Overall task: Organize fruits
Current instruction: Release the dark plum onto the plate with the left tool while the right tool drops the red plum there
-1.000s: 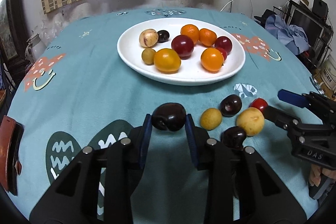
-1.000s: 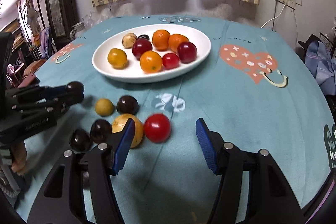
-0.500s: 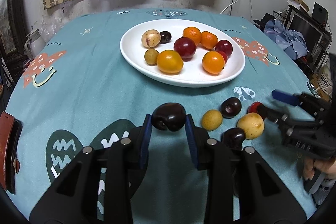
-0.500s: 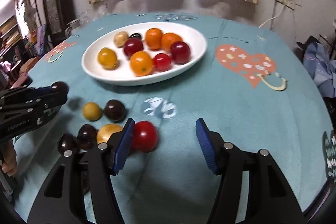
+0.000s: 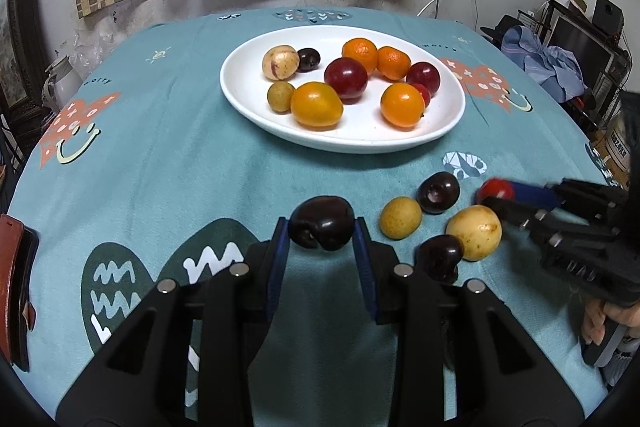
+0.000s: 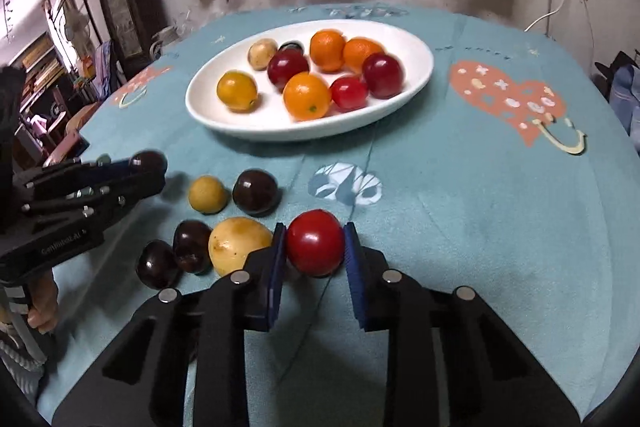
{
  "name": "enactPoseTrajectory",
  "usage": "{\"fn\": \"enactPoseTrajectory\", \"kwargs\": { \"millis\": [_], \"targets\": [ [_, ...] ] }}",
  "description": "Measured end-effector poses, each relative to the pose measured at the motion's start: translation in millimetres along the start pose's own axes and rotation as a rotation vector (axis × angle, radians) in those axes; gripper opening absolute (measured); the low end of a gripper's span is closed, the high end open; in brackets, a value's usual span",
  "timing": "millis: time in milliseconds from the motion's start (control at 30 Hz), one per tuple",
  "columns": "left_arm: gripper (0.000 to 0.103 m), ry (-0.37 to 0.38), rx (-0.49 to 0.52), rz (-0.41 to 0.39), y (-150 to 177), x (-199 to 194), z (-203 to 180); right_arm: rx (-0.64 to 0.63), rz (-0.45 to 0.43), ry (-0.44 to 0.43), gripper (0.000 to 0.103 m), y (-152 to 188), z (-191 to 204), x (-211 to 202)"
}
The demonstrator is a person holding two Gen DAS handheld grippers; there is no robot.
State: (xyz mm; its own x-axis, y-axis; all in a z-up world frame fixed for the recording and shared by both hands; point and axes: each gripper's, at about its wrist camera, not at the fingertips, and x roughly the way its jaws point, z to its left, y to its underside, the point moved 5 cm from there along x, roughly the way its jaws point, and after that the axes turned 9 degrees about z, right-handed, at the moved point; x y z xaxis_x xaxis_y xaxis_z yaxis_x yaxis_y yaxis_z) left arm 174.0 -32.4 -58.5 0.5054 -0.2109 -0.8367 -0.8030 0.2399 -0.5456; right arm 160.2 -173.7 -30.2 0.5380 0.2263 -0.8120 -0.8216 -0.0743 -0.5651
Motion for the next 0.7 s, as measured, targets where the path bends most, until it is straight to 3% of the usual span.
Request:
{"fn": "enactPoseTrajectory", "kwargs": {
  "millis": [100,200,333,467,700],
  "targets": [
    [0.033,0.010,-0.019,-0.022,-7.8,-9.2,1.8,0.050,-0.149,-0.012,0.028,-21.0,-4.0,-46.7],
    [0.033,-0.008,-0.025,-0.040,-34.4,-19.4,4.3,0.038,-0.229,0.021,0.028,-55.9,0.3,-74.4],
    [0.033,-0.031,-0.051,-0.066,-85.4,-19.1,11.8,0.034,-0.209,0.015,0.029,-95.9,2.7,-58.2],
    [0.033,-0.047,-0.086,-0.050,-118.5,7.8,24.4,0.025,-0.142,0.013,0.029,-114.5,5.5,-4.8],
    [0.035,-0.052,-0.126,0.022,-134.9,64.0,42.0,-0.044,-0.049,0.076,0.029,-124.6,6.0,58.9]
  ]
}}
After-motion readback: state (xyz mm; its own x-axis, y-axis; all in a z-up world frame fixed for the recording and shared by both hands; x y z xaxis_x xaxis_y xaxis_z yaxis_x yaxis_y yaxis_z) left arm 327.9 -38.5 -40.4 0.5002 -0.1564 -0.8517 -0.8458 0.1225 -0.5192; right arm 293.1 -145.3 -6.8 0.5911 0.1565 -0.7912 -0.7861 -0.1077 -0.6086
